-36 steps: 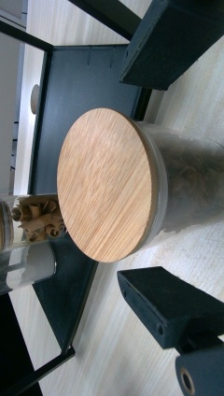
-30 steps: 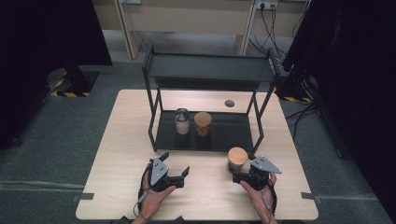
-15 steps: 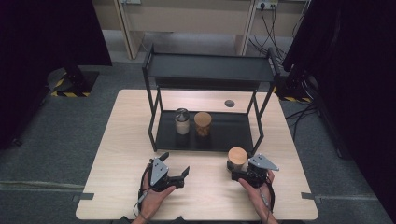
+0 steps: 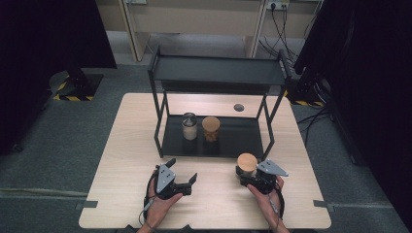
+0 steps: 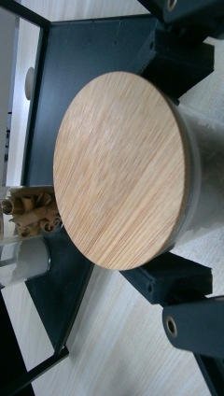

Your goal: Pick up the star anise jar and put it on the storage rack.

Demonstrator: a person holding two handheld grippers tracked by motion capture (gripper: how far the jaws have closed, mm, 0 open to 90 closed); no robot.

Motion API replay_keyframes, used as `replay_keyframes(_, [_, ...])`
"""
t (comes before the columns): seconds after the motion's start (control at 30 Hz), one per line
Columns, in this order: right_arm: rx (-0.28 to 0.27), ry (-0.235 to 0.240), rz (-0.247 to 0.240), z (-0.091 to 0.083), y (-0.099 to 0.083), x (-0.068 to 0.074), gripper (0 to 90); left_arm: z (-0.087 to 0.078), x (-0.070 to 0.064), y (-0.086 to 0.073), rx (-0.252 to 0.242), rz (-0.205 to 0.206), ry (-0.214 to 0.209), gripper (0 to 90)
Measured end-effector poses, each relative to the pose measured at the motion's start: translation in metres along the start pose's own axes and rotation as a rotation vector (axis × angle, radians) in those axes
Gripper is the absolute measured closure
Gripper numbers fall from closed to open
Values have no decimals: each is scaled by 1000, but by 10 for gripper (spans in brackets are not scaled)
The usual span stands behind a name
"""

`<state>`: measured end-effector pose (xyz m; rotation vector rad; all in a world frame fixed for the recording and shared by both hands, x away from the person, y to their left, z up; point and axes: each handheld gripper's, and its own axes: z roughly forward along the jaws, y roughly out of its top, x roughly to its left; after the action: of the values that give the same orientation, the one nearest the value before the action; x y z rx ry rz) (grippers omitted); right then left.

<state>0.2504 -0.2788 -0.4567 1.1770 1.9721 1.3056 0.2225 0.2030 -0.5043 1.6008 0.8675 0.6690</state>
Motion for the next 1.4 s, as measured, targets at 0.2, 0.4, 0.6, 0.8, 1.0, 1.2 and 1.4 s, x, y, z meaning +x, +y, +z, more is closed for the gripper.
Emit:
replay_keyframes(0.2, [-8, -5, -24, -2, 0, 4, 256, 0, 0, 0, 0, 0, 0, 39])
replay_keyframes(0.4, [-21, -2, -25, -5, 1, 4, 257, 0, 0, 0, 0, 0, 0, 39])
replay_keyframes(0.6, [-28, -3, -23, -7, 2, 4, 258, 0, 0, 0, 0, 0, 0, 40])
replay_keyframes(0.8, [-40, 2, -29, -10, 4, 4, 258, 0, 0, 0, 0, 0, -1, 39])
replay_keyframes(1.0, [-47, 10, -35, -12, 7, 3, 259, 0, 0, 0, 0, 1, 0, 40])
replay_keyframes(1.2, [-47, 20, -40, -11, 11, 3, 259, 0, 0, 0, 0, 1, -1, 40])
replay_keyframes(1.4, [-45, 31, -47, -9, 16, 2, 258, 0, 0, 0, 0, 1, 0, 40])
